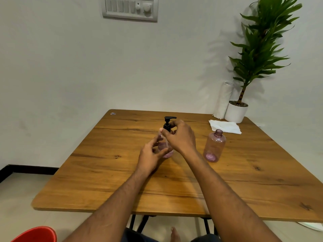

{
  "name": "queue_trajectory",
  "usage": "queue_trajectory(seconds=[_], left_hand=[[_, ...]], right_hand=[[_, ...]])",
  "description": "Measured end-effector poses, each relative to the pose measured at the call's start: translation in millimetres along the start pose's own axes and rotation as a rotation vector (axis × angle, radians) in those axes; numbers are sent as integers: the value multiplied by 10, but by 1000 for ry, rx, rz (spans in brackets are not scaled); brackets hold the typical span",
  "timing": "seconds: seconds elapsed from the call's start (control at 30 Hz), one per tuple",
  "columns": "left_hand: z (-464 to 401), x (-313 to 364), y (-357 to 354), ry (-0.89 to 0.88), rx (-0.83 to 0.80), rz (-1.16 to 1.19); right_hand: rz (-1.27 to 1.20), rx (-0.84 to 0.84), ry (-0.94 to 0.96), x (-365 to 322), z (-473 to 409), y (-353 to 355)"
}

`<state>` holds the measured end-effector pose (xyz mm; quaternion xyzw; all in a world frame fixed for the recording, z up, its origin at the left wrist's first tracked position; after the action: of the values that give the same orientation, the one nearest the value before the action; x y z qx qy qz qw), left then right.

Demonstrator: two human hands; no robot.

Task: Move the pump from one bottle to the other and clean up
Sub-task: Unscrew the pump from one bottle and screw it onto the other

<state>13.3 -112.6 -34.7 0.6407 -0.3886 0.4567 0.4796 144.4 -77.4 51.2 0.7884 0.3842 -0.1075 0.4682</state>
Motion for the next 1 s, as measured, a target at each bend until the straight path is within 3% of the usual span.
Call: queue_trajectory(seconds=[0.13, 0.5, 0.63, 0.77, 0.87, 1.0], left_hand=[[-9, -10, -4, -18, -14, -14], [51, 43, 3, -32, 61, -65], [73, 35, 37, -19, 70, -70], [38, 36, -3, -34, 38, -94], [20, 27, -7, -35, 37, -88], [2, 2, -15, -40, 56, -105]], right_hand=[[-44, -82, 64, 56, -10, -4], [-103, 238, -197, -127, 258, -9], [-66, 100, -146, -166, 201, -35], [-386, -102, -91, 52, -7, -46], [-483, -65, -74, 110, -46, -67], [-429, 72, -96, 100, 2, -95]])
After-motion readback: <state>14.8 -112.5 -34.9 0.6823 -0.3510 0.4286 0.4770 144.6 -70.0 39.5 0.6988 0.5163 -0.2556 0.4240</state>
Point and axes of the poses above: each hand's wrist, its own z-axis away from the middle knuckle, its own y-axis out of the back of the hand, x = y × z, the point moved 6 cm from there along -z, towards the middle knuckle, and after that the axes turned 8 degrees about y, right-handed, at the moved point
